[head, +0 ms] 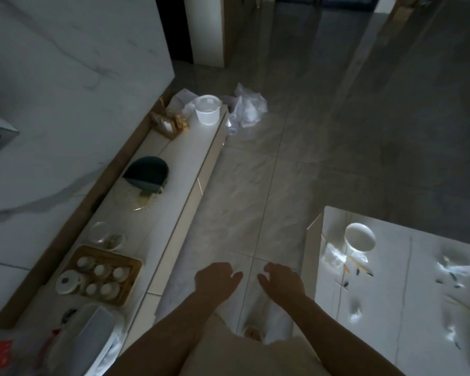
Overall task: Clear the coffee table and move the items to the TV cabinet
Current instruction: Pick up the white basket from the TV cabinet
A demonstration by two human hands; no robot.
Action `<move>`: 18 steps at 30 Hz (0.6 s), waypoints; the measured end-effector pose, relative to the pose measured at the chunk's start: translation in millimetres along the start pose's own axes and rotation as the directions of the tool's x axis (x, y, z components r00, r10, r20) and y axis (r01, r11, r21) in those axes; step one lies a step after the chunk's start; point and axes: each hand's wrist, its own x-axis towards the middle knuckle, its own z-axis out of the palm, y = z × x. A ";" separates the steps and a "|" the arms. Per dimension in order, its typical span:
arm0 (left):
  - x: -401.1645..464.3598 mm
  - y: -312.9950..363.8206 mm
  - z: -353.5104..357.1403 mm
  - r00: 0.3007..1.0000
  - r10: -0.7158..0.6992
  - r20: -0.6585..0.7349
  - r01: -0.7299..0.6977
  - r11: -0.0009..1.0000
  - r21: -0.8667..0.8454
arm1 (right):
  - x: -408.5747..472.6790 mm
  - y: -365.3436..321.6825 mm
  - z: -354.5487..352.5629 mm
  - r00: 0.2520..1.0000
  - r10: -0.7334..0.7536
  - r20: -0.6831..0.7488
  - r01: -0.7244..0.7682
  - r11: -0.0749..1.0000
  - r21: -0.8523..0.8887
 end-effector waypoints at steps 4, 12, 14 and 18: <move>28.4 0.6 -12.8 0.996 -0.066 0.058 0.070 0.995 -0.073 | 29.6 3.1 -21.0 1.000 -0.019 -0.002 0.019 0.999 -0.033; 116.9 -3.8 -48.8 0.992 -0.011 0.124 0.016 0.999 -0.040 | 104.5 -9.7 -67.1 1.000 0.028 -0.015 -0.028 0.999 -0.045; 143.5 -5.3 -62.6 0.993 -0.003 0.120 0.010 0.998 -0.057 | 124.8 -17.5 -81.4 0.999 0.045 -0.017 -0.046 0.997 -0.055; 198.5 -11.6 -90.5 0.994 0.043 0.104 -0.036 0.997 -0.067 | 168.5 -37.3 -108.1 0.998 0.060 -0.033 -0.062 0.996 -0.065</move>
